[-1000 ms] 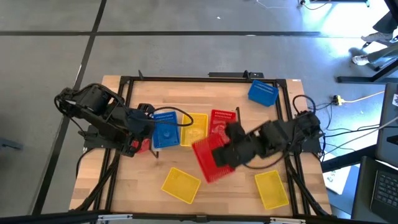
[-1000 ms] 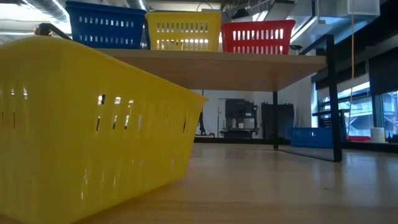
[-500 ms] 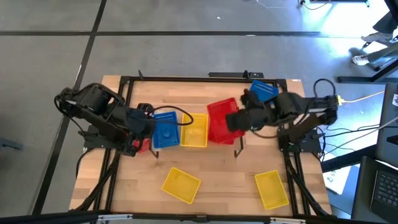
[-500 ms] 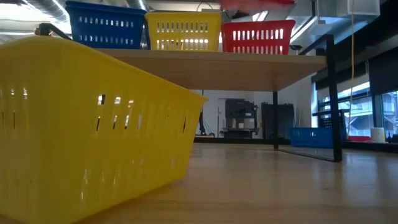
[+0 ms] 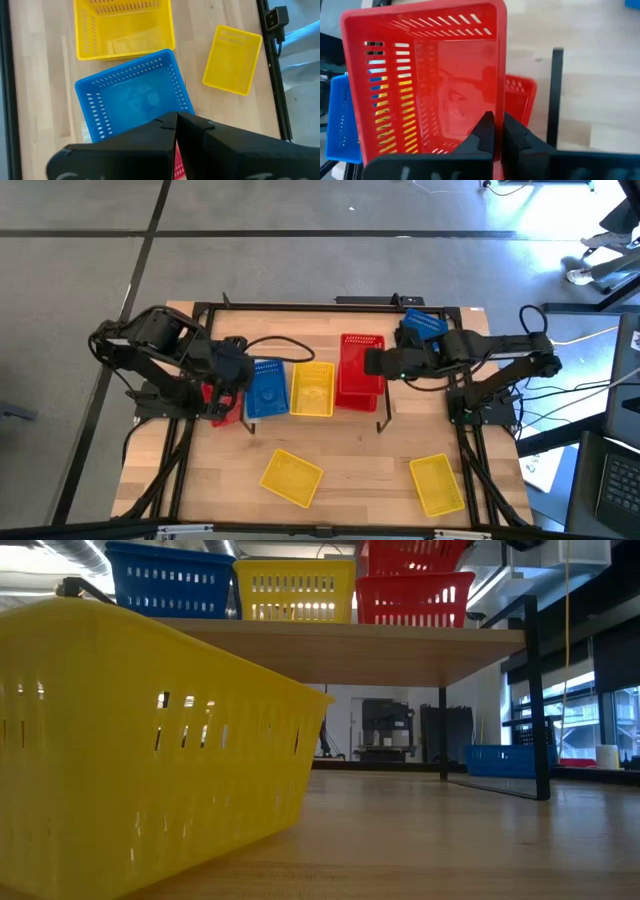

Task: Stack baskets on shelf by color
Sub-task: Stack the bottom red bin on top of the red bin on the shelf, then stack the right yellow bin on top of the yellow bin on the shelf

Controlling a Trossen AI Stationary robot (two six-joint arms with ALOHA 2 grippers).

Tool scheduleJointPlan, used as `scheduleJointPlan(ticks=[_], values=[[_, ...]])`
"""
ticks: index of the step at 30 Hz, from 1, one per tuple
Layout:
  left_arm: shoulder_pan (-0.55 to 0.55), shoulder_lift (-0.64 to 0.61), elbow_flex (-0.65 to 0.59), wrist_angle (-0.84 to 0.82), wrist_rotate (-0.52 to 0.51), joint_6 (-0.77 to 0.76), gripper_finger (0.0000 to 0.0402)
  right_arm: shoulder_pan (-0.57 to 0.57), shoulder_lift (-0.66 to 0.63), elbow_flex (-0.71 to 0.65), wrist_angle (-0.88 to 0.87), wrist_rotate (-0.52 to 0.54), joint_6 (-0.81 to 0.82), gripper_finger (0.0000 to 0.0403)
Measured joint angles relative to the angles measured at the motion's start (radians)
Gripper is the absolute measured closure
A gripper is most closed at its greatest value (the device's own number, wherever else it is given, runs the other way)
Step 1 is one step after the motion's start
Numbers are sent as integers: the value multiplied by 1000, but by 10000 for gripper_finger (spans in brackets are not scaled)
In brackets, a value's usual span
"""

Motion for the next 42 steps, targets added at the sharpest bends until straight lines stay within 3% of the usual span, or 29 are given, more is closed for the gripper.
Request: scheduleJointPlan(ticks=[10,19,31,42], values=[[3,0,0,0,1,67,401,44,1,-116,71,-37,172,393],[3,0,0,0,1,80,401,52,1,-157,63,-53,176,389],[3,0,0,0,1,74,401,52,1,-135,64,-48,173,341],[3,-4,0,0,-32,-120,401,125,1,-42,29,142,100,340]])
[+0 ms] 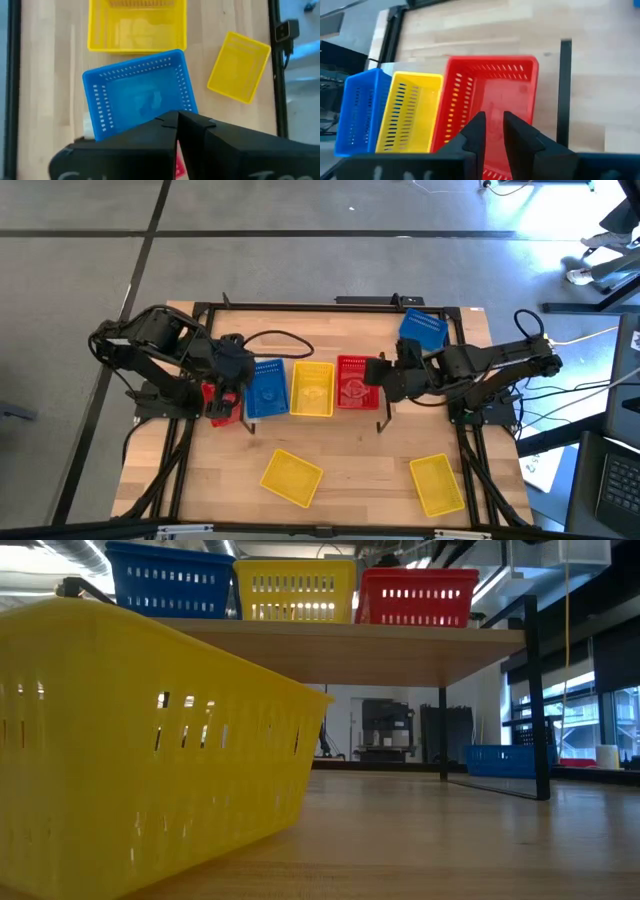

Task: Stack baskets on shelf by color
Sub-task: Stack the right yellow bin on top of the yellow bin on the shelf

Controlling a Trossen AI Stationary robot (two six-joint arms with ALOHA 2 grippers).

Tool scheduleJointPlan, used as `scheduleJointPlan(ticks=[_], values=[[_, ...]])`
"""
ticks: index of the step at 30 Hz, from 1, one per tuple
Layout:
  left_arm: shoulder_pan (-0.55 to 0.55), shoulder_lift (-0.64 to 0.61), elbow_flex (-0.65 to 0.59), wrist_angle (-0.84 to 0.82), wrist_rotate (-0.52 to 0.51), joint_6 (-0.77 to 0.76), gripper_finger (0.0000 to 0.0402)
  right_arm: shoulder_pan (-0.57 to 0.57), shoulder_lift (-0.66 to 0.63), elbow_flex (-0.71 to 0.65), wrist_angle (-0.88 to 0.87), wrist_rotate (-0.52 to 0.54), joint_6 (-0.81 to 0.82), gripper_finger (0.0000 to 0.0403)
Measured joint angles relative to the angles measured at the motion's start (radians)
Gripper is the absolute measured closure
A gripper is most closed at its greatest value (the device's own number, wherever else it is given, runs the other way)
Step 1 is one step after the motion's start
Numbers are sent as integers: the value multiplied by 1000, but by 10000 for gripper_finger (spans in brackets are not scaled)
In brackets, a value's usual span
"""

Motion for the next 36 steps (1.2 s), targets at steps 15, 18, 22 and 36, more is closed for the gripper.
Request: scheduleJointPlan(ticks=[15,18,22,36], values=[[-106,-47,-45,-1,1,-276,401,165,0,48,297,-134,-935,340],[-140,-47,-58,0,-1,-295,401,205,0,49,324,-268,-1055,340],[-187,-52,-59,-1,0,-299,401,242,2,49,281,-387,-902,340],[-247,-51,-60,2,-31,-339,401,446,58,49,-123,-610,157,340]])
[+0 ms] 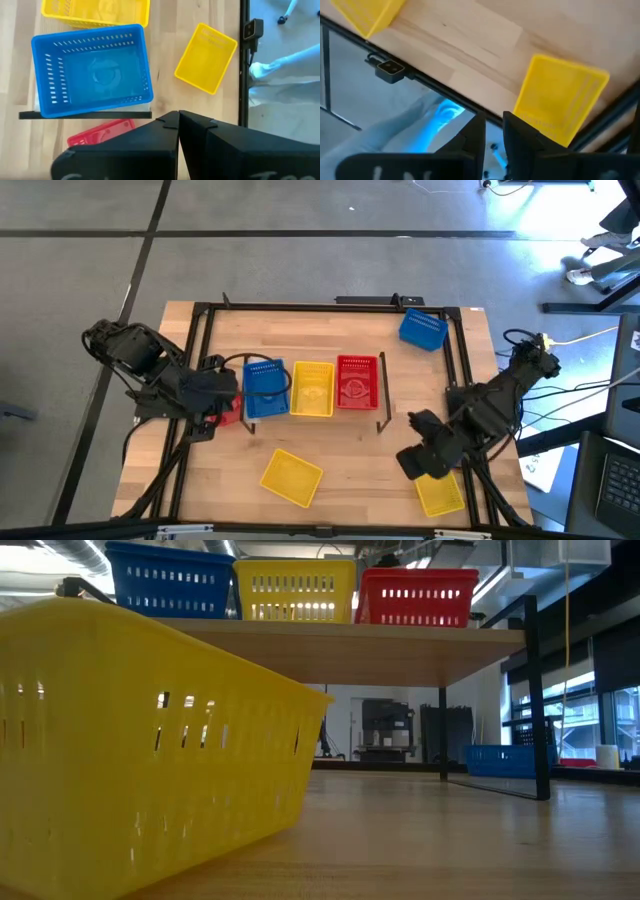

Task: Stack baskets on shelf by color
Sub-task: Stack the right yellow bin on top of the yellow bin on the shelf

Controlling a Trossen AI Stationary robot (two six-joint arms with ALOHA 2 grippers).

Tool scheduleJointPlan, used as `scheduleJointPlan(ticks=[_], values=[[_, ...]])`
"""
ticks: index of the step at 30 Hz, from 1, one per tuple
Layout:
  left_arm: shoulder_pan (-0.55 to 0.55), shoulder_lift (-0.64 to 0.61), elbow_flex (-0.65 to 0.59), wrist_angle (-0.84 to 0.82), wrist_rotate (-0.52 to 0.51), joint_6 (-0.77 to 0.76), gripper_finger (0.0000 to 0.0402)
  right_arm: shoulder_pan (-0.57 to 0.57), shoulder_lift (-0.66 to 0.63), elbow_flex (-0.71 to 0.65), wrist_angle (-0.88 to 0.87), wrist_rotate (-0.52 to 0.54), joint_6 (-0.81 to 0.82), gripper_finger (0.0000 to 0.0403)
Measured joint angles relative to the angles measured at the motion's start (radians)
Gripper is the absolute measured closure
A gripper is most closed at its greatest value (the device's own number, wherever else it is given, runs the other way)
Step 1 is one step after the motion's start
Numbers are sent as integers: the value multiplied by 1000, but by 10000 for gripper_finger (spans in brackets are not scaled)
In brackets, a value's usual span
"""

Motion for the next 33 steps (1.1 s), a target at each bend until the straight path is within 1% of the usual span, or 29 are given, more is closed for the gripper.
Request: scheduleJointPlan(ticks=[2,3,10,12,17,20,23,26,30,33], values=[[0,0,0,10,-5,-17,401,21,5,0,2,3,76,340],[0,0,0,20,-12,-20,401,30,8,0,3,3,82,340],[0,0,0,130,-35,-20,401,81,71,0,-19,4,19,340],[0,1,0,150,-36,-11,401,79,93,0,-56,-12,18,340],[0,1,0,151,-38,11,401,80,150,-3,-165,-88,21,340],[1,1,0,151,-38,10,401,79,167,-30,-119,-124,21,340],[13,9,0,151,-38,9,401,79,171,-82,11,-124,15,340],[21,10,0,152,-41,6,401,79,171,-132,117,-117,-24,340],[37,9,0,158,-40,7,401,74,171,-190,147,-161,-28,340],[42,9,0,157,-41,7,401,74,171,-251,153,-216,13,340]])
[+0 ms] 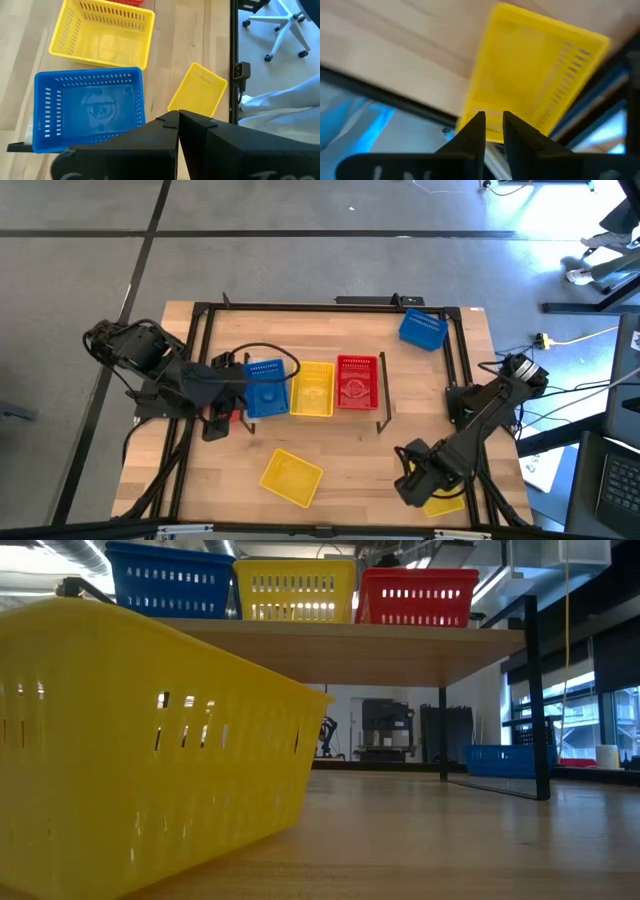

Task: Stack baskets on shelf by color
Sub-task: Stack the right yellow bin on top of the yellow bin on the shelf

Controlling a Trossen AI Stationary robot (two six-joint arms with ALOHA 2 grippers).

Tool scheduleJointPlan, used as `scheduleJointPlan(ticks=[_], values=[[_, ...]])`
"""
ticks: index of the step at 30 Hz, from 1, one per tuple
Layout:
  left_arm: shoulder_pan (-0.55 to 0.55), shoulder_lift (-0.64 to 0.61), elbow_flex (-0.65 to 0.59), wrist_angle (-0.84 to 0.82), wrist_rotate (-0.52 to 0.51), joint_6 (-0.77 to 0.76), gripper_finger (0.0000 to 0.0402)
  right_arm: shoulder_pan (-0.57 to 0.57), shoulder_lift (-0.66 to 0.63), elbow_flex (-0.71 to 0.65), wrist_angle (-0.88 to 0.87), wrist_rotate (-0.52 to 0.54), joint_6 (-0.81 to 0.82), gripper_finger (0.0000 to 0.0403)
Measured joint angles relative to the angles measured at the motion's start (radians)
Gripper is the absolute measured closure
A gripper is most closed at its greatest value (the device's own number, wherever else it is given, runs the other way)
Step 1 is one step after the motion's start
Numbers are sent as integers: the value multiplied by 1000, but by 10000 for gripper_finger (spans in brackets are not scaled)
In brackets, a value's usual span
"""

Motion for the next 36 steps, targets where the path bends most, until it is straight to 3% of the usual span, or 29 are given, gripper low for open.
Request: scheduleJointPlan(ticks=[9,17,20,30,36], values=[[0,0,0,0,2,0,401,-1,0,-76,90,-30,-48,343],[0,0,0,0,2,3,401,-3,0,-76,93,-2,-55,396],[0,0,0,0,2,8,401,-5,0,-76,94,4,-52,399],[0,0,0,-1,0,8,401,-10,33,-76,109,5,-49,314],[0,0,0,-1,0,8,401,-10,92,-76,117,5,-49,298]])
